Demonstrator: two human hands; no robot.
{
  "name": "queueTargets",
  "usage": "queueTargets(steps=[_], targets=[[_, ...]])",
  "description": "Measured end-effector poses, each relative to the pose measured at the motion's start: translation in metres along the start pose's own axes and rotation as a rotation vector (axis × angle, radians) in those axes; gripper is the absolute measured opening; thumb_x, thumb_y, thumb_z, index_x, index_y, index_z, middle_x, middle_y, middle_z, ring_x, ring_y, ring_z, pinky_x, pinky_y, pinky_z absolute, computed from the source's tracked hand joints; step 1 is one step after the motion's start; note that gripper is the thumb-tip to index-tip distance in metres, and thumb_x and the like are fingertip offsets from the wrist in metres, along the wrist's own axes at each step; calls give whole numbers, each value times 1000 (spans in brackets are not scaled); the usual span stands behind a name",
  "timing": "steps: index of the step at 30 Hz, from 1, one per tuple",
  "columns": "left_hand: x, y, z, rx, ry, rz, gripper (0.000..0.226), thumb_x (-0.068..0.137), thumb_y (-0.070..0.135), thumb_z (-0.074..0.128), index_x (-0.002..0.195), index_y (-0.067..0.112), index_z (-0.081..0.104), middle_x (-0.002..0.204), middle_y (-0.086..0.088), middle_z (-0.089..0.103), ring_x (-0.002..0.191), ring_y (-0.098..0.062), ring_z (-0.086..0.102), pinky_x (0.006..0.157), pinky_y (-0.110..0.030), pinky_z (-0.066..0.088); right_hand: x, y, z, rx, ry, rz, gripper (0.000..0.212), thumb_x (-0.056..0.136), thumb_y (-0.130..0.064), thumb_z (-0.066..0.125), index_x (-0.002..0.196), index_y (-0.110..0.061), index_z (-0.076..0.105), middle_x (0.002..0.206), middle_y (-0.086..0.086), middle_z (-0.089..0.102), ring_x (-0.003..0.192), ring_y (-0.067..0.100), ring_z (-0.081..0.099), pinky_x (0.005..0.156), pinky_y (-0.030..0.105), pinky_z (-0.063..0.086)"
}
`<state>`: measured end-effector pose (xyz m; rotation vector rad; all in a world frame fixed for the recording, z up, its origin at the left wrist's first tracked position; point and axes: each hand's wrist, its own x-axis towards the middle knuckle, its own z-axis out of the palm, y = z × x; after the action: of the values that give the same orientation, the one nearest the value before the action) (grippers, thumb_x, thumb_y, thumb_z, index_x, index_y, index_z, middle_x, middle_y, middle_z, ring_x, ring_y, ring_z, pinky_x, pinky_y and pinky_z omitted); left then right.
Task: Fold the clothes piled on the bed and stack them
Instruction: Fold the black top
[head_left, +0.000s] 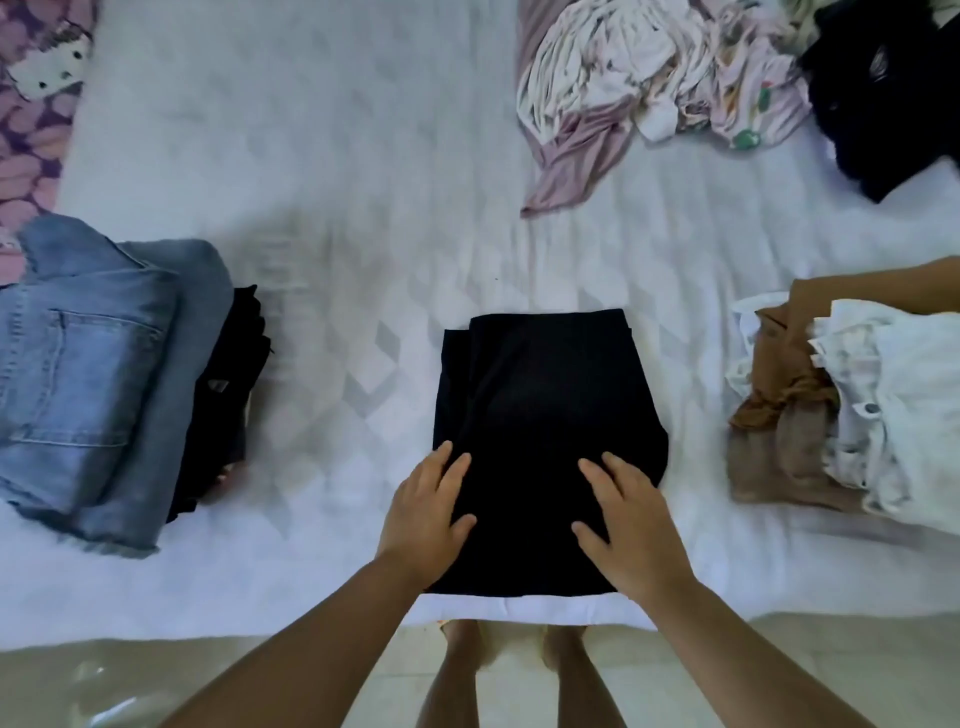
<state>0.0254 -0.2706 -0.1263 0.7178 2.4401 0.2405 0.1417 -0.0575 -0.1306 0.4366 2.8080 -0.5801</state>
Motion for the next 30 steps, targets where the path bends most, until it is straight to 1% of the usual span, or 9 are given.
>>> queueTargets(steps=[4, 9, 11, 14, 18, 20, 22, 24, 30], targets=[[-7, -9, 38, 238, 4, 303, 78, 72, 64, 41, 136, 19, 42, 149, -8, 37, 141, -28, 22, 107, -46, 33, -11, 11, 31, -229, -177, -267, 111, 38, -56, 83, 135, -19, 43, 142, 10, 47, 132, 29, 34, 106, 48, 34], [-12, -23, 63, 451, -134, 321, 124, 49, 68, 68, 149, 13, 19, 157, -15, 11, 145, -32, 10, 113, -51, 15, -18, 29, 44, -287, -239, -235, 132, 19, -13, 88, 141, -17, 38, 156, 3, 24, 136, 33, 29, 108, 53, 29], [-11, -28, 62, 469, -128, 322, 122, 52, 40, 79, 150, 14, 12, 158, -14, 5, 146, -32, 5, 114, -52, 15, -17, 34, 44, -279, -261, -244, 128, 23, -5, 86, 141, -16, 38, 158, 0, 18, 136, 31, 29, 107, 51, 21], [-11, -37, 53, 340, -94, 439, 84, 65, 33, 62, 143, 13, 38, 155, -11, 24, 142, -27, 21, 109, -46, 23, -17, 44, 37, -255, -365, -249, 115, 37, -15, 90, 140, -18, 40, 151, 0, 35, 136, 27, 33, 112, 42, 9], [-17, -48, 32, 85, -187, 417, 58, 77, 32, 35, 127, 18, 60, 142, 2, 47, 135, -12, 37, 108, -38, 37, -12, 52, 10, -91, -484, -243, 68, 94, -22, 53, 149, -34, 14, 149, -24, 1, 144, 3, 2, 114, 23, -8], [-23, -43, 17, -107, -276, 278, 55, 87, 31, 31, 138, 21, 48, 145, 7, 43, 138, -8, 31, 113, -32, 29, -7, 47, -7, 57, -607, -172, 49, 100, -24, 45, 144, -36, 29, 144, -28, 13, 138, -5, 10, 113, 17, 3], [-28, -36, 7, -266, -291, 126, 41, 97, 21, 44, 137, 25, 48, 121, 14, 58, 115, -3, 51, 104, -23, 35, -5, 39, -27, 239, -674, -24, 31, 97, -23, 52, 124, -37, 54, 129, -24, 46, 116, -9, 42, 98, 8, 30], [-31, -28, 0, -540, -214, -24, 26, 95, 14, 53, 116, 27, 62, 94, 25, 62, 90, 9, 57, 93, -21, 45, -3, 36, -47, 467, -669, 96, 23, 92, -15, 61, 93, -38, 65, 77, -20, 65, 75, -3, 57, 68, 11, 43], [-6, -3, -24, -1019, 133, -252, 22, 98, 24, 49, 117, 28, 58, 108, 15, 66, 100, 6, 61, 82, -7, 46, 29, 26, -75, 886, -154, 379, 5, 87, -14, 67, 87, -19, 69, 77, 7, 70, 74, 25, 68, 62, 29, 50]])
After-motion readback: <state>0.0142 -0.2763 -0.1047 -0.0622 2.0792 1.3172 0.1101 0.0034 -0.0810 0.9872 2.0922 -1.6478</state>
